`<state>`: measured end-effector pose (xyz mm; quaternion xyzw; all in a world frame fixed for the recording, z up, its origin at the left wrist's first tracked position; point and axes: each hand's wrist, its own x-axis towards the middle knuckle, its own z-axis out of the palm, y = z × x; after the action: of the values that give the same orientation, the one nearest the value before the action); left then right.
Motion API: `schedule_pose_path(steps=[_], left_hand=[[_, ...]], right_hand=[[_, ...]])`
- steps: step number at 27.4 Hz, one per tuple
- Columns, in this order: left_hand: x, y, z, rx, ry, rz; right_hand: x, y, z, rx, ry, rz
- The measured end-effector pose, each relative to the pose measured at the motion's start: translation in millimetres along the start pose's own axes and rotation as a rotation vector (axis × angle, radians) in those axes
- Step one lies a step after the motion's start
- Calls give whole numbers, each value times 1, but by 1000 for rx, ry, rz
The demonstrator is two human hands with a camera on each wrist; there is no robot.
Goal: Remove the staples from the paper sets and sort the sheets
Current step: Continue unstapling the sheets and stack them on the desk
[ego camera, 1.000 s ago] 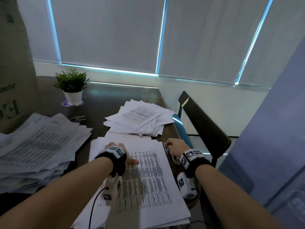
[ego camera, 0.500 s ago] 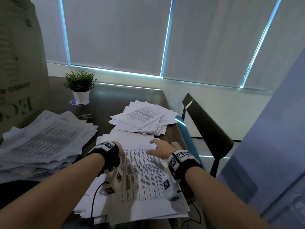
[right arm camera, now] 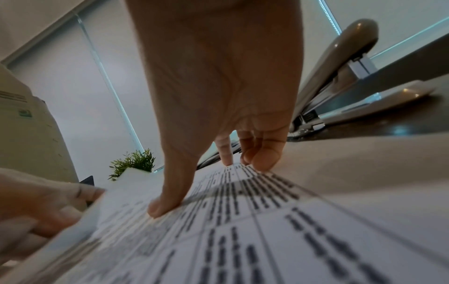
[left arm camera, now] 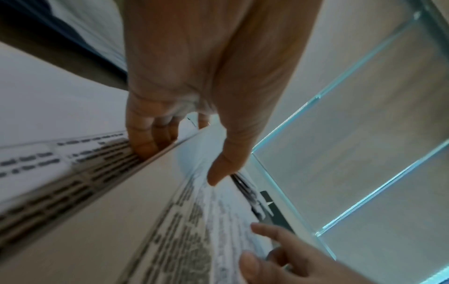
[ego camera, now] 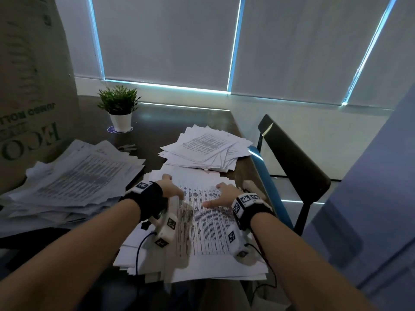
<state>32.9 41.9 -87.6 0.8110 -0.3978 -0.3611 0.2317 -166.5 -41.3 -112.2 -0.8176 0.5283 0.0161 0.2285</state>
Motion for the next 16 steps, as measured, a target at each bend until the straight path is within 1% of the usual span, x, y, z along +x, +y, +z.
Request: schedule_pose_path(steps=[1,3,4,5,6,8,9,10,12,16], left_hand=[[1,-4,-2,-55,-39,-28],[0,-7,-3,-270,-175,-76],[-1,-8,-2,-325,-208,-80],[0,-8,1,-305,-194,-74],[-1,-7,2,-216,-147,-54],[-4,-4,5,87,-29,11],[-7,-1,5,221,14,49],[-9,2,5,300,27,75],[-10,6,7,315,29,92],[-3,11,9,194,-18,97]], right_hand=[[0,1,0,16,0,-3],[1,2,0,50,-6,-7],[1,2,0,66,-9,-5],[1,3,-1,78,-10,-3],[1,3,-1,87,-7,-3],[-1,2,-2,97,-1,-4],[-2,2,-3,97,4,-7],[-3,1,-2,100,7,-8],[-3,1,-2,111,11,-4],[-5,1,-2,111,12,-7]])
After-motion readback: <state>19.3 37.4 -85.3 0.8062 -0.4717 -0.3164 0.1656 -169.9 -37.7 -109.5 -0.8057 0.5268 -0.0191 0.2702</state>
